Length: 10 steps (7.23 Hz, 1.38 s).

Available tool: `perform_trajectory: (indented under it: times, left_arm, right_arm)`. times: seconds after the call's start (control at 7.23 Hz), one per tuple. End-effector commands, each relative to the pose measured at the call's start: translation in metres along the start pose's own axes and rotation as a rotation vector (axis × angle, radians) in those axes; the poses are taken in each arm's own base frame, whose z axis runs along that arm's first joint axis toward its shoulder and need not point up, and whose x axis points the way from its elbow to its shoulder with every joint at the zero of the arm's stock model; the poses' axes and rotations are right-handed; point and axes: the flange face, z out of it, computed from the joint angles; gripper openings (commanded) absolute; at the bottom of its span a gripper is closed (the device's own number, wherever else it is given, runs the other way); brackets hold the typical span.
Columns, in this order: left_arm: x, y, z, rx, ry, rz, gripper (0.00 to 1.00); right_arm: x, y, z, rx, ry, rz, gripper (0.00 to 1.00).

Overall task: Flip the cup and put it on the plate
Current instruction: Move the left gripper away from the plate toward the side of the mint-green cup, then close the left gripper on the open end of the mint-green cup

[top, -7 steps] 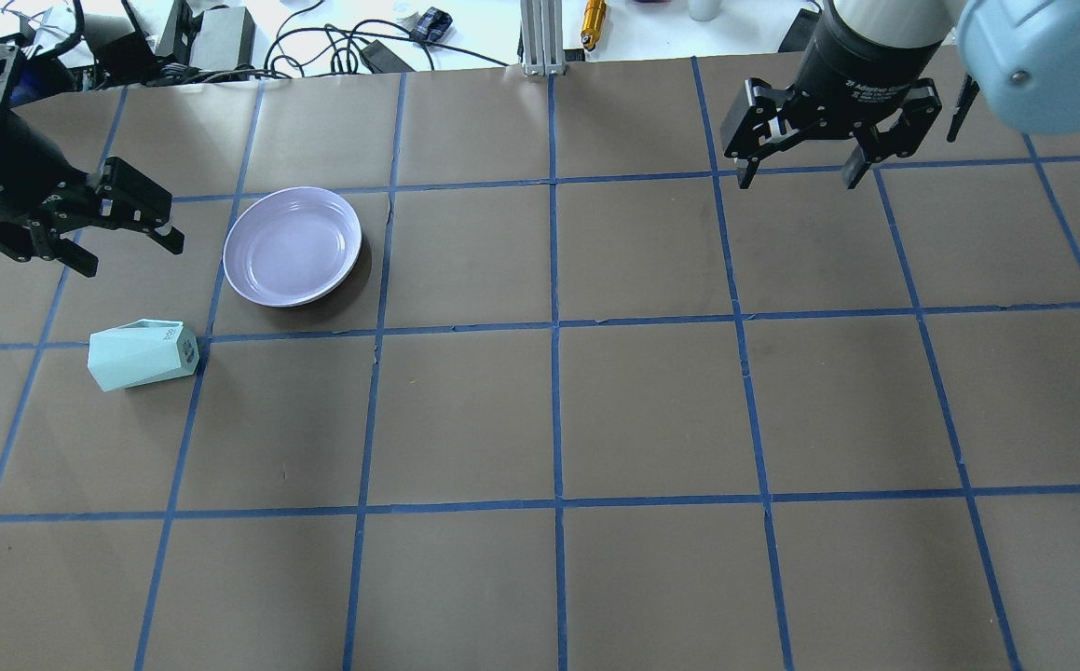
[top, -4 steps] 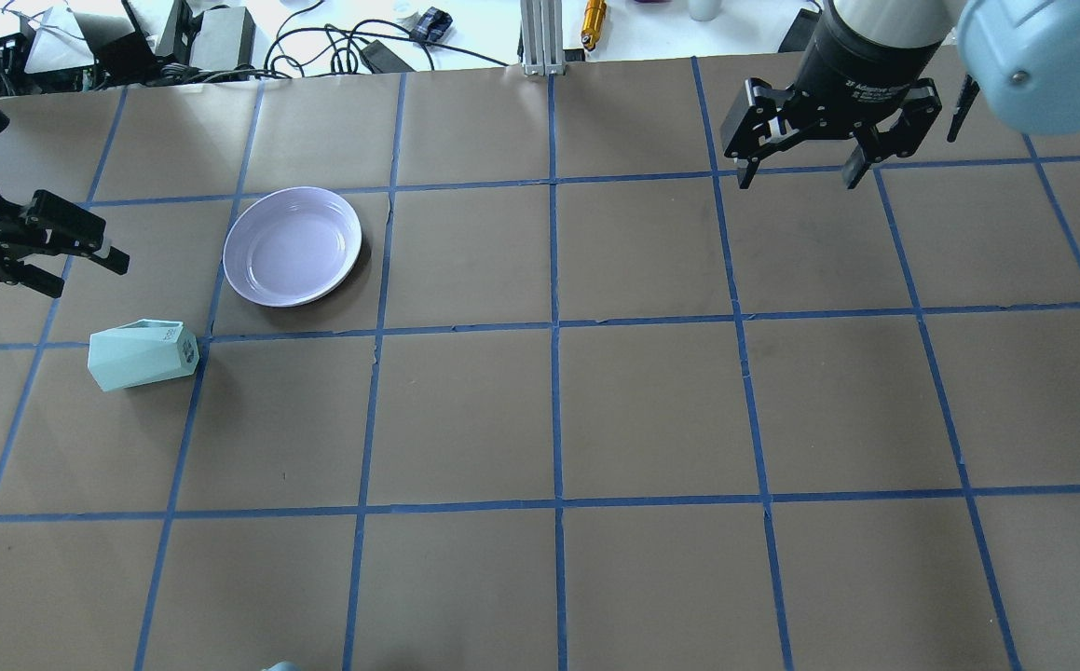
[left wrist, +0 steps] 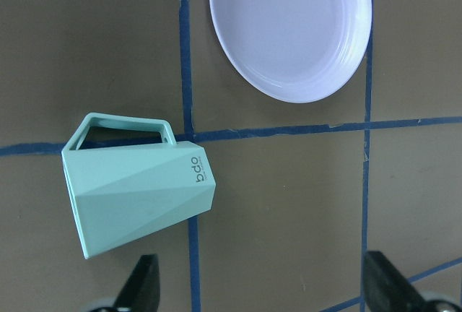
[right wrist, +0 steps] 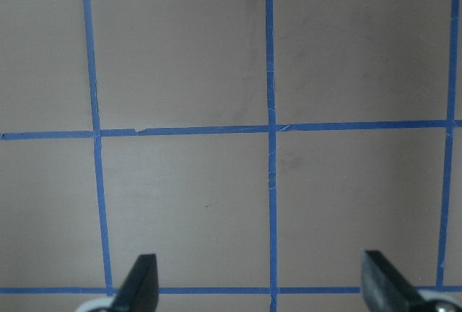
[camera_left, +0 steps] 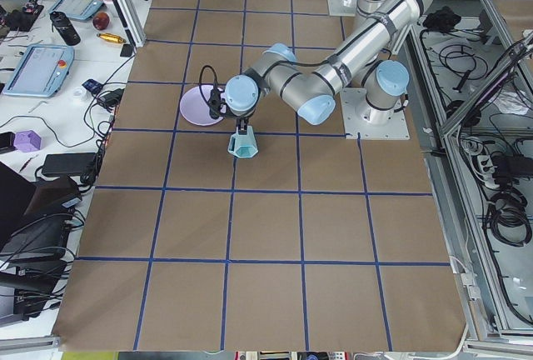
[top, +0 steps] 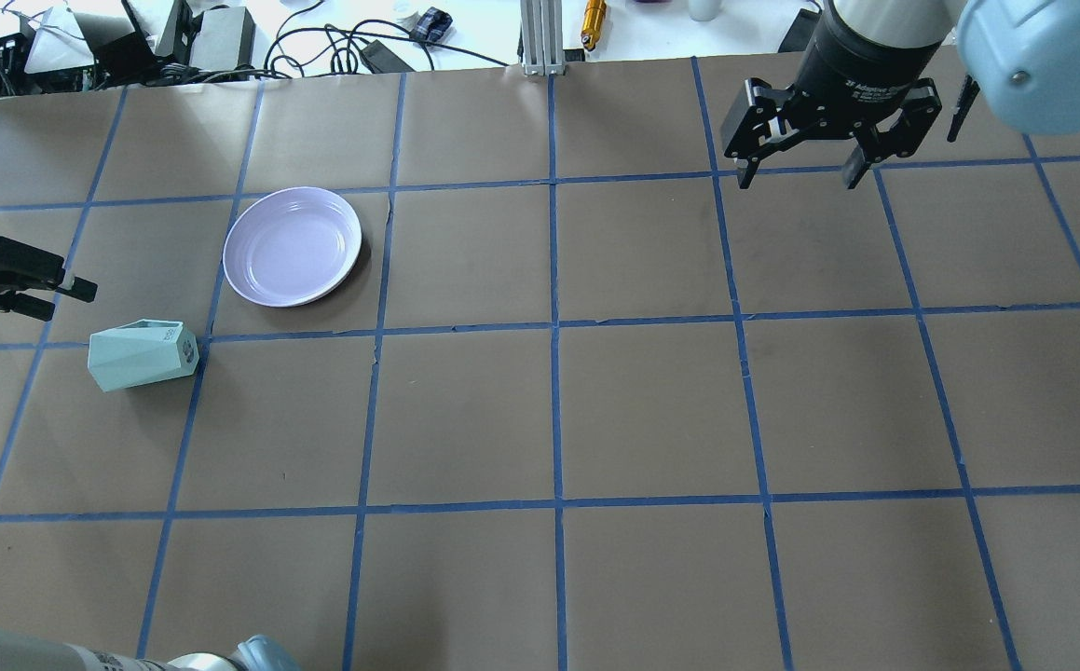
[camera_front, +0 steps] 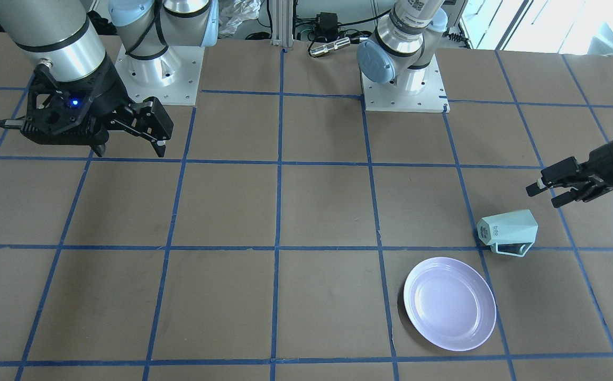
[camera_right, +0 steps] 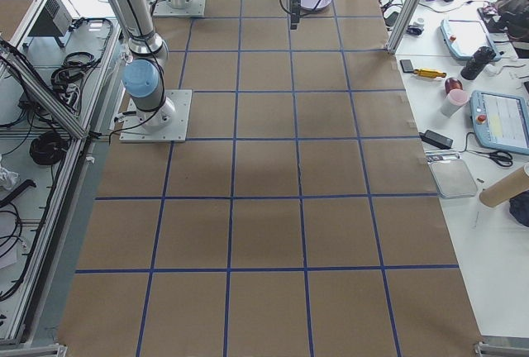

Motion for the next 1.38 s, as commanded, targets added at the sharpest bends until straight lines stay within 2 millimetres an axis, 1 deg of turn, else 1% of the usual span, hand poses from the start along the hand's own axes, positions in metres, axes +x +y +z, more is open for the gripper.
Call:
perform_trajectory:
  times: [0.0,0.14,0.41,0.69,0.83,0.97,1.24]
  left_arm:
    - [-0.055,0.001,0.013,0.045,0.089,-0.007,1.00]
    - [-0.076,0.007,0.022,0.059,0.128,-0.011,1.00]
    - [-0.105,0.019,0.045,0.066,0.216,-0.032,1.00]
    - [-0.117,0.029,0.063,0.026,0.301,-0.058,1.00]
    - [-0.129,0.034,0.071,0.044,0.343,-0.082,1.00]
    - [-0.131,0.035,0.083,0.048,0.415,-0.120,1.00]
    - [-0.135,0.034,0.104,0.066,0.497,-0.132,1.00]
  right_arm:
    - [0.000,0.000,0.000,0.000,0.000,0.000,1.00]
    - [0.000,0.000,0.000,0.000,0.000,0.000,1.00]
    - [0.000,0.000,0.000,0.000,0.000,0.000,1.00]
    - [0.000,0.000,0.000,0.000,0.000,0.000,1.00]
    - [0.000,0.000,0.000,0.000,0.000,0.000,1.00]
    - [0.000,0.000,0.000,0.000,0.000,0.000,1.00]
    - [0.000,0.000,0.000,0.000,0.000,0.000,1.00]
